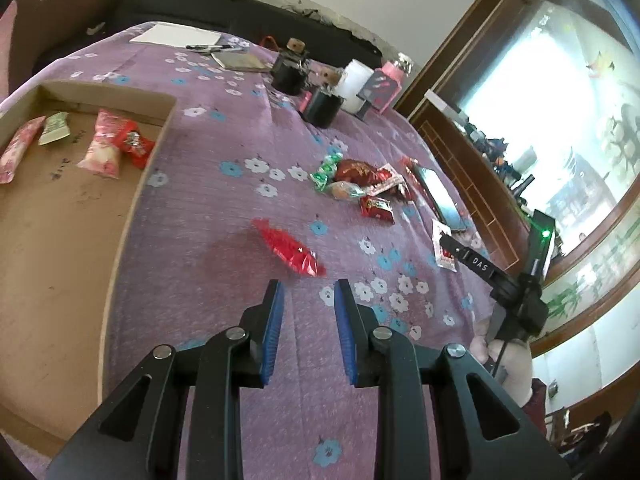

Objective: Organize snacks
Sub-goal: 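Grasp the white-and-red packet with the right gripper while the left grasps a red candy bag, then carry both packets over the cardboard tray and open both grippers to drop them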

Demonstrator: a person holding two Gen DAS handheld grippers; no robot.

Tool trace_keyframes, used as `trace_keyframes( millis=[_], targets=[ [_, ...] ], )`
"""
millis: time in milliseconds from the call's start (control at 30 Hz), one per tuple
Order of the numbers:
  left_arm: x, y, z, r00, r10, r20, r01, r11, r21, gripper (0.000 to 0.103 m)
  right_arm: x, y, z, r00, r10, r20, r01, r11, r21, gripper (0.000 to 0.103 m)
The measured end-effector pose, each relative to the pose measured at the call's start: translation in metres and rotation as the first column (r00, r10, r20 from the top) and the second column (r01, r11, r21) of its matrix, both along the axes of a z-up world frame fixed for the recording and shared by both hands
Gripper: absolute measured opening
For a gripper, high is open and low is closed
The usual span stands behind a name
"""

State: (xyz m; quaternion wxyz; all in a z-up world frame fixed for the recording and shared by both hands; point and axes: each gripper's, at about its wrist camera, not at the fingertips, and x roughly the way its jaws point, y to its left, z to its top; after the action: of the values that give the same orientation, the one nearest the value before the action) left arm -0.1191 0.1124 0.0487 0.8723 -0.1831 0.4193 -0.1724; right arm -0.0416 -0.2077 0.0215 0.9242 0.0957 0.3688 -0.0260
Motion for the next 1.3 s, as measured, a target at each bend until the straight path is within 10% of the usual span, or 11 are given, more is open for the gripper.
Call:
trace_keyframes(
  millis=[233,367,733,967,1033,1100,1300],
  targets=[
    [0.002,-0.005,-0.005,0.999,-0.021,-0.033,0.021,0.999,0.03,0.023,0.003,0.001,-0.004,1.0,-0.005,-0.024,0.005,1.0,0.003,0.02],
    [0.019,-0.01,-0.01,0.998,0.016,-0.063,-0.013,0.999,0.048,0.051,0.002,0.0,-0.003,1.0,-0.02,-0.024,0.02,1.0,0.001,0.02],
    [0.063,-0.041,-0.031,0.993,0.065,-0.103,-0.044,0.98,0.193,0.053,0.002,-0.002,-0.003,1.0,0.002,-0.022,-0.002,1.0,0.018,0.021],
    [0.067,-0.059,-0.035,0.998,0.045,-0.046,-0.03,0.958,0.285,0.075,0.001,-0.002,-0.002,1.0,0.025,-0.017,-0.025,0.999,0.036,0.02],
    [0.066,-0.067,-0.036,1.0,0.023,-0.014,-0.017,0.937,0.348,0.068,0.0,-0.001,-0.002,0.999,0.028,-0.016,-0.028,0.999,0.031,0.02],
    [0.063,-0.068,-0.035,1.0,0.018,0.01,-0.02,0.918,0.395,0.016,0.0,0.0,-0.001,0.999,0.029,-0.014,-0.028,0.999,0.028,0.02],
    [0.053,-0.039,-0.028,1.0,0.017,-0.018,-0.013,0.972,0.236,0.016,-0.001,-0.001,-0.001,1.0,0.026,-0.01,-0.026,0.999,0.027,0.02]
  ],
)
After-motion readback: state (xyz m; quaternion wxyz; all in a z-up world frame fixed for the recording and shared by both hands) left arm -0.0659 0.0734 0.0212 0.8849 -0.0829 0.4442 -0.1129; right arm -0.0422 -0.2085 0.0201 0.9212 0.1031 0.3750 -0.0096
